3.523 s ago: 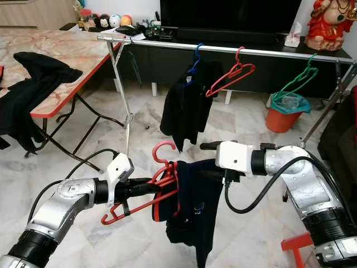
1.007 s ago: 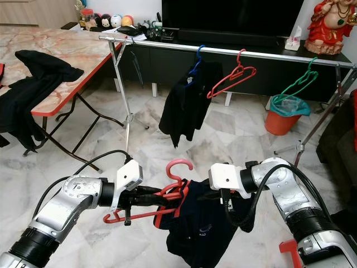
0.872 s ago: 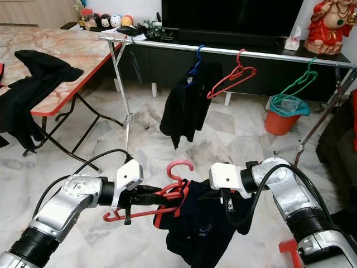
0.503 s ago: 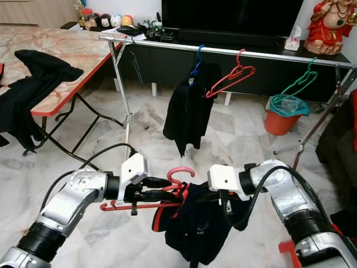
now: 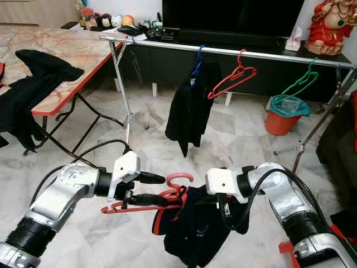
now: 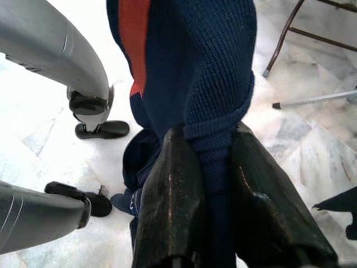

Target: Hang hanger

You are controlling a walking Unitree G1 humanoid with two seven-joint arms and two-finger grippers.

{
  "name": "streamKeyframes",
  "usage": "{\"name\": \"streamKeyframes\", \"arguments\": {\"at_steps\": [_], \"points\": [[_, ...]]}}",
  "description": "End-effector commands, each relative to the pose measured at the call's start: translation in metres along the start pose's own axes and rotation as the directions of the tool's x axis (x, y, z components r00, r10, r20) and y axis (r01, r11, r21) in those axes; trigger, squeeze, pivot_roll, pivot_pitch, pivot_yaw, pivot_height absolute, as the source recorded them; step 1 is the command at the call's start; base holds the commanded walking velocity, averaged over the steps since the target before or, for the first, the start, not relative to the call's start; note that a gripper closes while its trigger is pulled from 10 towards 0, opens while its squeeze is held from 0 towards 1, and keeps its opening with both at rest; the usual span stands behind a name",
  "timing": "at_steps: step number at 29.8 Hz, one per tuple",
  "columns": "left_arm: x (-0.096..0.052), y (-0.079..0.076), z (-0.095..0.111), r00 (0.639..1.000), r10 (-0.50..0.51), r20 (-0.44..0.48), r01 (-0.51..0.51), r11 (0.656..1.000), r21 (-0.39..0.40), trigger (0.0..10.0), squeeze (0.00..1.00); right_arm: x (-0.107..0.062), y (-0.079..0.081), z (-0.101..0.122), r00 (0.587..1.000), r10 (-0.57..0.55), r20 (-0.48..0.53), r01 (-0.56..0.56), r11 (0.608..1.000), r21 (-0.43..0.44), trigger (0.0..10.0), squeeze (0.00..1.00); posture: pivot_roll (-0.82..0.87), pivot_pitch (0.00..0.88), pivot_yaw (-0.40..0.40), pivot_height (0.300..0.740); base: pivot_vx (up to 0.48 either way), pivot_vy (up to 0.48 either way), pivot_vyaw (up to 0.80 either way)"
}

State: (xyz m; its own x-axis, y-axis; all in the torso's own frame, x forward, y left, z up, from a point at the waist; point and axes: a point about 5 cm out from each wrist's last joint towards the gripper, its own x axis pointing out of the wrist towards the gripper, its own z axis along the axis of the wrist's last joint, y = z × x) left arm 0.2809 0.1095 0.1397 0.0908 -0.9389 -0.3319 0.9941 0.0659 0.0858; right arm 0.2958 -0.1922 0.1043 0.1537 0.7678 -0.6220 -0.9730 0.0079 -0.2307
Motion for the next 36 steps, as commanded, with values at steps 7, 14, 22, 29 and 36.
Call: {"name": "streamKeyframes", "arguments": {"at_steps": [7, 14, 22, 29, 36], "points": [[-0.022, 0.016, 0.01, 0.989, 0.145, 0.0, -0.145, 0.987, 0.07, 10.0, 0.0, -0.002, -0.015, -0.014, 0.972, -0.193, -0.136, 0.189, 0.981, -0.046, 0.0, 0.0, 0.03, 0.0, -0.048, 0.74, 0.0, 0.0, 0.0], [-0.058, 0.04, 0.011, 0.883, 0.467, 0.049, -0.469, 0.881, 0.068, 10.0, 0.0, -0.009, -0.02, -0.033, 0.909, -0.331, -0.253, 0.334, 0.942, -0.034, 0.0, 0.0, 0.04, 0.0, -0.042, 0.74, 0.0, 0.0, 0.0], [-0.09, 0.054, -0.008, 0.541, 0.837, 0.084, -0.834, 0.546, -0.078, 10.0, 0.0, -0.019, -0.041, -0.022, 0.839, -0.509, -0.193, 0.514, 0.857, -0.025, 0.0, 0.0, 0.04, 0.0, -0.04, 0.74, 0.0, 0.0, 0.0], [-0.097, 0.042, -0.048, 0.27, 0.963, -0.014, -0.934, 0.259, -0.246, 10.0, 0.0, -0.021, -0.057, -0.008, 0.789, -0.596, -0.145, 0.596, 0.801, -0.052, 0.0, 0.0, 0.04, 0.0, -0.04, 0.74, 0.0, 0.0, 0.0], [-0.07, 0.026, -0.079, 0.395, 0.907, -0.145, -0.874, 0.323, -0.362, 10.0, 0.0, -0.023, -0.069, 0.008, 0.774, -0.626, -0.091, 0.624, 0.779, -0.054, 0.0, 0.0, 0.03, 0.0, -0.035, 0.74, 0.0, 0.0, 0.0]]}}
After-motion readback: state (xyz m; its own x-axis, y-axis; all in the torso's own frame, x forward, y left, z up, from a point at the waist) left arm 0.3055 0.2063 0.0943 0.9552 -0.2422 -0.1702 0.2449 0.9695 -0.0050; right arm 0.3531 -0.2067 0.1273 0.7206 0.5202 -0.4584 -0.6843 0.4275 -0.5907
